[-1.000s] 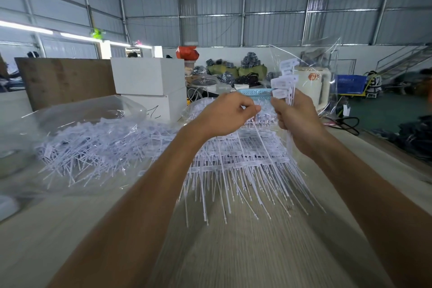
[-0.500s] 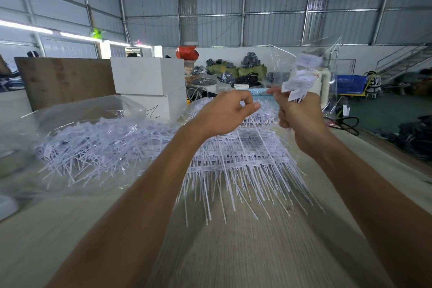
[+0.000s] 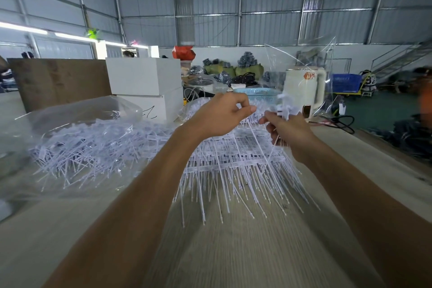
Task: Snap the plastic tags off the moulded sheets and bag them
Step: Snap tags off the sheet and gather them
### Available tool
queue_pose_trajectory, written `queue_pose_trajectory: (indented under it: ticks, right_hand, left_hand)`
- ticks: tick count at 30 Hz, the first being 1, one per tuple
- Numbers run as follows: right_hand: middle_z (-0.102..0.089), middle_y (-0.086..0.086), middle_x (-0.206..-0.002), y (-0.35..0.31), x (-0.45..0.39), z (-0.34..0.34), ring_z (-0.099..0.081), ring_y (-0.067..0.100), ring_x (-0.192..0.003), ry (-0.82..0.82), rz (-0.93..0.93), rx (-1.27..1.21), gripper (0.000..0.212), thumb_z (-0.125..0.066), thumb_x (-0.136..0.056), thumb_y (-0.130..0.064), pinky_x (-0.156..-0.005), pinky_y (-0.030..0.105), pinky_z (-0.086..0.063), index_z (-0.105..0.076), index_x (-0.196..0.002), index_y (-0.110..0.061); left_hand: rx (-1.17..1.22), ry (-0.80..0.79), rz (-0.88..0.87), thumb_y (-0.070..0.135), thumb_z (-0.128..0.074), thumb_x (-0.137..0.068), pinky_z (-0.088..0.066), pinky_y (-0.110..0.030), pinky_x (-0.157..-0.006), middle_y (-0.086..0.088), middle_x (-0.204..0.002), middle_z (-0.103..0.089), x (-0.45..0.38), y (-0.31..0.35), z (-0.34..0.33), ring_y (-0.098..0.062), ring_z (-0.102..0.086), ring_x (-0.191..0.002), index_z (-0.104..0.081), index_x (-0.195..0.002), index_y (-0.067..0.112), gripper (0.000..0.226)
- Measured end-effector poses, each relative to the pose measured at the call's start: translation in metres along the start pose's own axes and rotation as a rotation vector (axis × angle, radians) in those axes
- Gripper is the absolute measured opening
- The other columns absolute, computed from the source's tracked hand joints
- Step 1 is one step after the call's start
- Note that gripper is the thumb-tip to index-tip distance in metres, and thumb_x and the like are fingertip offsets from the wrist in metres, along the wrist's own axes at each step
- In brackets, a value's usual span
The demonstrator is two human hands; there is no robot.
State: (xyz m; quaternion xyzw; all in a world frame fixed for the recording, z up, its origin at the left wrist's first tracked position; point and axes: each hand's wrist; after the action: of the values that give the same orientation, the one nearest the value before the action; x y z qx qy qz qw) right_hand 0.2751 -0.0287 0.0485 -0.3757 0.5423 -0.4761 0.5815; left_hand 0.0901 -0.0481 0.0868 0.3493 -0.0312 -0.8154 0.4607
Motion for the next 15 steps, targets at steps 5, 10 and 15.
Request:
queue_pose_trajectory:
  ticks: [5, 10, 15]
  right_hand:
    - [-0.058, 0.001, -0.06, -0.016, -0.002, 0.001, -0.055, 0.012, -0.05, -0.085, 0.103, -0.161, 0.033, -0.052, -0.105, -0.035, -0.051, 0.026, -0.052, -0.07, -0.096, -0.008]
    - [-0.042, -0.012, -0.052, -0.015, 0.003, -0.008, -0.035, 0.005, -0.047, -0.112, 0.165, -0.025, 0.03, -0.052, -0.103, -0.043, -0.042, 0.019, -0.029, -0.07, -0.1, -0.019]
    - [-0.04, -0.009, -0.052, -0.024, 0.007, -0.009, -0.032, 0.008, -0.045, -0.138, 0.144, 0.001, 0.028, -0.068, -0.093, -0.047, -0.043, 0.023, -0.027, -0.065, -0.088, -0.019]
  left_hand:
    - [-0.011, 0.035, 0.01, 0.045, -0.052, -0.102, -0.049, -0.036, -0.064, 0.005, -0.058, -0.055, -0.001, -0.001, 0.001, -0.001, -0.047, -0.045, -0.056, -0.083, 0.021, 0.03]
    - [-0.063, 0.0, -0.002, 0.036, -0.044, -0.106, -0.058, -0.051, -0.079, -0.013, -0.079, -0.064, 0.0, 0.003, 0.004, -0.032, -0.063, -0.071, -0.06, -0.093, 0.016, 0.028]
    - [0.06, -0.07, -0.019, 0.02, -0.039, -0.109, -0.049, -0.026, -0.064, -0.001, -0.077, -0.057, 0.001, 0.009, 0.008, -0.008, -0.054, -0.062, -0.055, -0.113, 0.012, 0.019]
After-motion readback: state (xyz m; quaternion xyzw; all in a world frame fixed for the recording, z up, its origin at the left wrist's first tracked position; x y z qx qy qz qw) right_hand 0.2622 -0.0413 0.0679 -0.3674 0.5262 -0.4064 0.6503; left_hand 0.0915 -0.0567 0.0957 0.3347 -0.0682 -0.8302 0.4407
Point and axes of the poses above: each hand's wrist, its own x-axis away from the middle knuckle, its own z-axis out of the back of the hand, y = z × x
